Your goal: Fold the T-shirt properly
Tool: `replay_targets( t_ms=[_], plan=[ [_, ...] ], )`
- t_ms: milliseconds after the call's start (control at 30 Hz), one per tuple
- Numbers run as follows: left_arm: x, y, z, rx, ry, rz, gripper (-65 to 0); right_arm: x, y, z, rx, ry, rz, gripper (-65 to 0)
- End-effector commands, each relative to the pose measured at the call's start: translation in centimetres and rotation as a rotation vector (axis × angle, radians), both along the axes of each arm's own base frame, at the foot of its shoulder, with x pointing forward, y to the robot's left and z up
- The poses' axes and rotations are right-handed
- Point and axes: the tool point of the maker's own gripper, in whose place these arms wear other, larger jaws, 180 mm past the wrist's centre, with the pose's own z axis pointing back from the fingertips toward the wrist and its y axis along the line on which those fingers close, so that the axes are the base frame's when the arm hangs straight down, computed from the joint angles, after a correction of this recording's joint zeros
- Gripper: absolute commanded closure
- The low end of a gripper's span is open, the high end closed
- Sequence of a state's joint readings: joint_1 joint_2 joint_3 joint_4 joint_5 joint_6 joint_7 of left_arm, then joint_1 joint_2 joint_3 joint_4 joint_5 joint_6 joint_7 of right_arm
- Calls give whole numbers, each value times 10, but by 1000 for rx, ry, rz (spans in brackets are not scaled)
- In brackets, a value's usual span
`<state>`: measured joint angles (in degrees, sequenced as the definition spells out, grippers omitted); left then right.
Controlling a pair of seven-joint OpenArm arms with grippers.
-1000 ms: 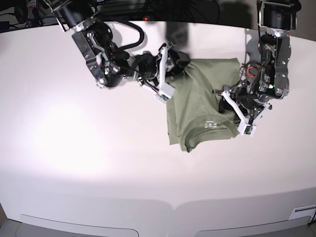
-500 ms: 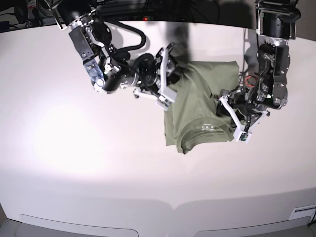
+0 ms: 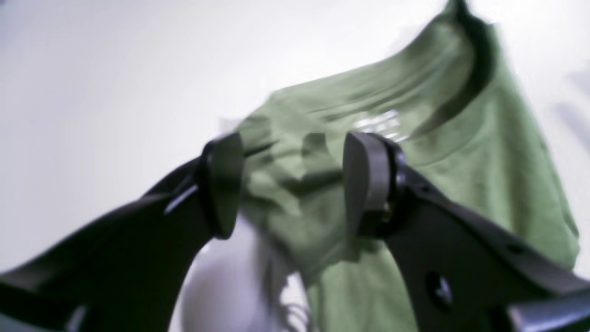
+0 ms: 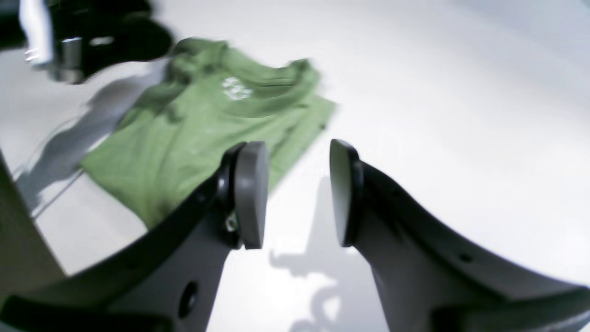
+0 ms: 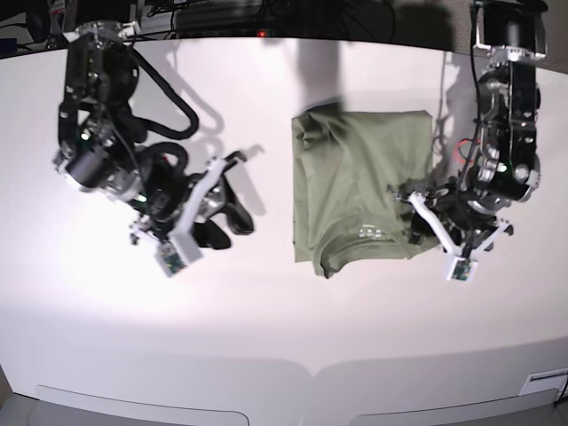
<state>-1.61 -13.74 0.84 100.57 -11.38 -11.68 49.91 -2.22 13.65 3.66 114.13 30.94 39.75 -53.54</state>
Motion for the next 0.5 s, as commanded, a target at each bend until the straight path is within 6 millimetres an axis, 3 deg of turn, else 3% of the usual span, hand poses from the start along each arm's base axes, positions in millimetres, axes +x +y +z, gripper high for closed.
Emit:
replay_targets(
  t_ms=[0,233,367,467],
  plan=[
    [5,11,20,11,-66,26,-328,0,-6,11,11,-37,-15,-229],
    [-50,72,39,96,-85,151,-328,-45,-67,-12,-49,80,-189,-229],
    [-91,101,36,143,-37,223,-328,-85,-89,-15,-72,158,-245,-229],
    [-128,106,23,160,51,218,-328,-117,-105,-18,-111,222,-287,-229]
  ],
)
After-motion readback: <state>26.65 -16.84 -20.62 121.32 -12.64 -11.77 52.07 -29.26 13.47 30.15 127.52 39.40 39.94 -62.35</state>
